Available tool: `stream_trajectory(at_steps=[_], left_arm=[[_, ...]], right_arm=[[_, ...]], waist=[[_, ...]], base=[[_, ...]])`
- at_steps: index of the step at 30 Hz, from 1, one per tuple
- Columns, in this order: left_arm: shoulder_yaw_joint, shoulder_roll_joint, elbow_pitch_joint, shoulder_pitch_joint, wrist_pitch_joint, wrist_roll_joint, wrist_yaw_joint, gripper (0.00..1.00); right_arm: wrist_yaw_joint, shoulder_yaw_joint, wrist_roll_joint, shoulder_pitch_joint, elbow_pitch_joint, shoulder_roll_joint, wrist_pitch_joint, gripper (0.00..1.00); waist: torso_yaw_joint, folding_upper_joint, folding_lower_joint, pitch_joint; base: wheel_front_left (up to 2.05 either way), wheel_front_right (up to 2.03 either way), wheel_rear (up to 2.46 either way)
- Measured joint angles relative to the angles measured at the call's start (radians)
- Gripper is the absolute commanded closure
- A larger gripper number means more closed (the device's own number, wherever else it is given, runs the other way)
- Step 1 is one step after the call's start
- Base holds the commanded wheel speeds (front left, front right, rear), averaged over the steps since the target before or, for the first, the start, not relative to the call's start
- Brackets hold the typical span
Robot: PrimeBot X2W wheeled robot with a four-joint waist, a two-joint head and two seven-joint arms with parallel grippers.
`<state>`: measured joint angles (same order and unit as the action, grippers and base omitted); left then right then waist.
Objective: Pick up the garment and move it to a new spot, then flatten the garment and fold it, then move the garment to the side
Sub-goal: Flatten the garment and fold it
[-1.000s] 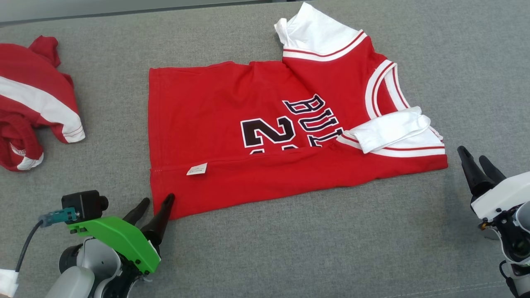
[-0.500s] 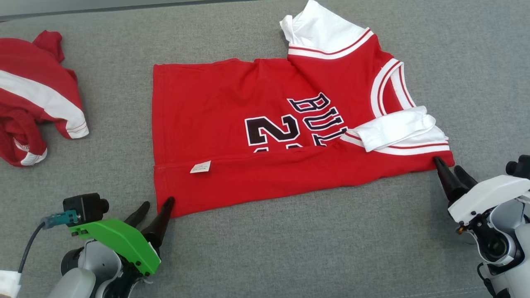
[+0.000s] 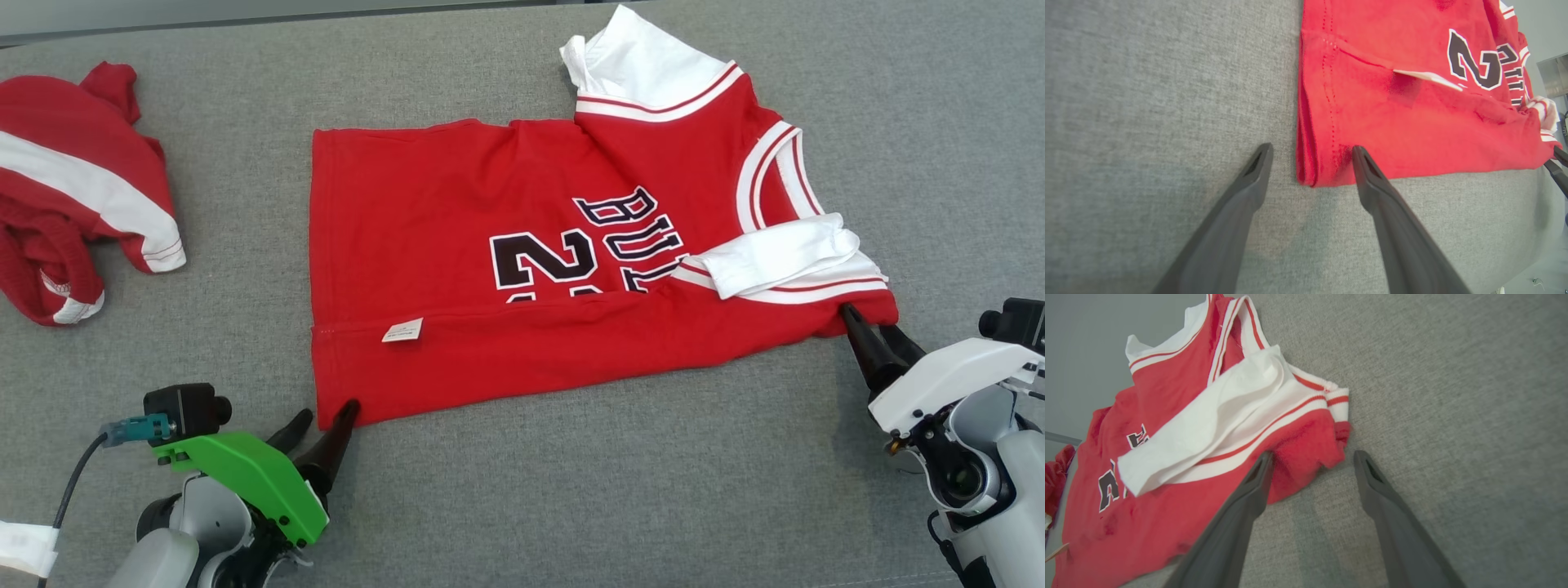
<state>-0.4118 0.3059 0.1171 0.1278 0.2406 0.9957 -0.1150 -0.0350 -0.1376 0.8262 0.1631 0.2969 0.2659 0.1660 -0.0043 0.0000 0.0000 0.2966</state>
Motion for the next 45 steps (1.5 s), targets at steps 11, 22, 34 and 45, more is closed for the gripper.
stream_trajectory(at_steps=[11,22,34,45], left_arm=[[-0.013,-0.012,0.003,0.016,0.025,0.03,0.008,1.0],[-0.006,-0.009,0.008,0.015,0.045,0.053,0.036,1.0],[0.041,0.054,-0.101,-0.106,0.045,0.086,0.049,1.0],[0.062,0.061,-0.167,-0.229,0.053,0.131,0.027,1.0]], right_arm=[[0.026,-0.018,-0.006,0.023,0.035,0.002,0.002,0.94],[0.068,-0.022,0.021,0.044,0.056,-0.008,0.017,1.0],[0.104,0.012,0.092,-0.064,-0.045,0.036,0.064,1.0],[0.089,0.024,0.127,-0.2,-0.125,0.053,0.109,0.74]], waist=[[-0.007,0.0,0.0,0.003],[-0.017,0.0,0.0,-0.023],[-0.028,0.0,0.0,-0.079],[-0.044,0.0,0.0,-0.086]], base=[[0.0,0.0,0.0],[0.0,0.0,0.0],[0.0,0.0,0.0],[0.0,0.0,0.0]])
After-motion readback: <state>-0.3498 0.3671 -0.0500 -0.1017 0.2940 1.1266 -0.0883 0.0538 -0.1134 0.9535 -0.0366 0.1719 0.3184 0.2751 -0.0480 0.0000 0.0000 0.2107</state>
